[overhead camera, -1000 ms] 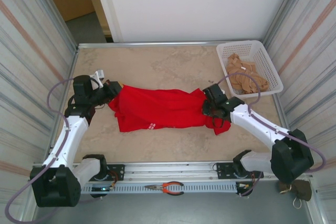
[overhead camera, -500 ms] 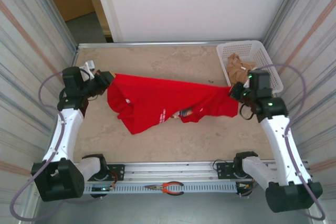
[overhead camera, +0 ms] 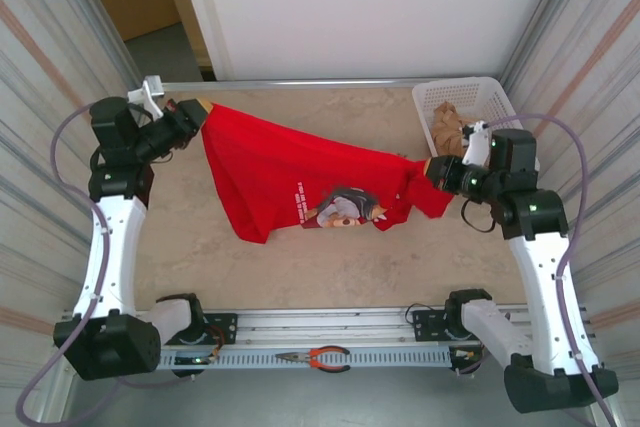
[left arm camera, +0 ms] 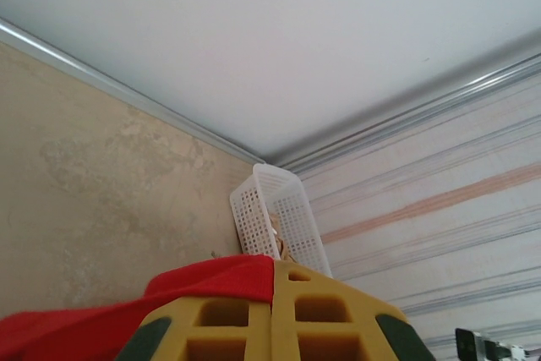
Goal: Fold the inside-out t-shirt
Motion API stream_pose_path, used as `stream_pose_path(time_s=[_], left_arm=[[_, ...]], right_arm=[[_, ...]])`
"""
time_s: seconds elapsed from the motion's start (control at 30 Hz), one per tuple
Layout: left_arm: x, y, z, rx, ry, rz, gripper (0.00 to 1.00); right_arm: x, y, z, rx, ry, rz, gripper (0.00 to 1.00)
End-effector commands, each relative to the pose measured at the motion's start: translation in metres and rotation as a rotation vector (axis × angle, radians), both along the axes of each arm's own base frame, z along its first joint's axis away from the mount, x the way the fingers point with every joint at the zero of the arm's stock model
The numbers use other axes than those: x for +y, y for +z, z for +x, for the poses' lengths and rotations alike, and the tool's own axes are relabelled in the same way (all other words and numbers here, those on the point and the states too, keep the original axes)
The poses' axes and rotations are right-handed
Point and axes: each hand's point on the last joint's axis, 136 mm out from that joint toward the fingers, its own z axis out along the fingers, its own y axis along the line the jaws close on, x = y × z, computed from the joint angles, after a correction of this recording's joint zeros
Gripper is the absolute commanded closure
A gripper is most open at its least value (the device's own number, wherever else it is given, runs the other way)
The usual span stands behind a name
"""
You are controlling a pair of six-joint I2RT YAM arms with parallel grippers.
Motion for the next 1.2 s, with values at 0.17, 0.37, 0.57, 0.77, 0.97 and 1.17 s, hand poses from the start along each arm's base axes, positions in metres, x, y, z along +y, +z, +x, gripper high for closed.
stream_pose_path(time_s=[0.17, 0.37, 0.57, 0.77, 0.97, 1.17], left_arm=[[-0.016, -0.007, -0.019, 0.057, -0.029, -0.048, 1.00], [-0.019, -0.060, -0.009, 0.182, -0.042, -0.008, 1.00], [-0.010, -0.116, -0.011, 0.278, 0.002, 0.025, 1.00], [0.002, -0.115, -0.010, 0.274, 0.037, 0.032, 1.00], [0.003, -0.105, -0.009, 0.253, 0.038, 0.043, 1.00], [0.005, -0.100, -0.009, 0.245, 0.038, 0.041, 1.00]], right_arm=[[0.012, -0.034, -0.028, 0.088, 0.038, 0.021, 1.00], [-0.021, -0.148, -0.017, 0.380, -0.071, -0.182, 1.00], [-0.066, -0.185, -0.006, 0.443, -0.277, -0.331, 0.74], [-0.080, -0.159, -0.010, 0.369, -0.344, -0.354, 0.69], [-0.051, -0.165, -0.015, 0.368, -0.257, -0.307, 0.44], [-0.043, -0.193, -0.008, 0.402, -0.242, -0.305, 0.43]])
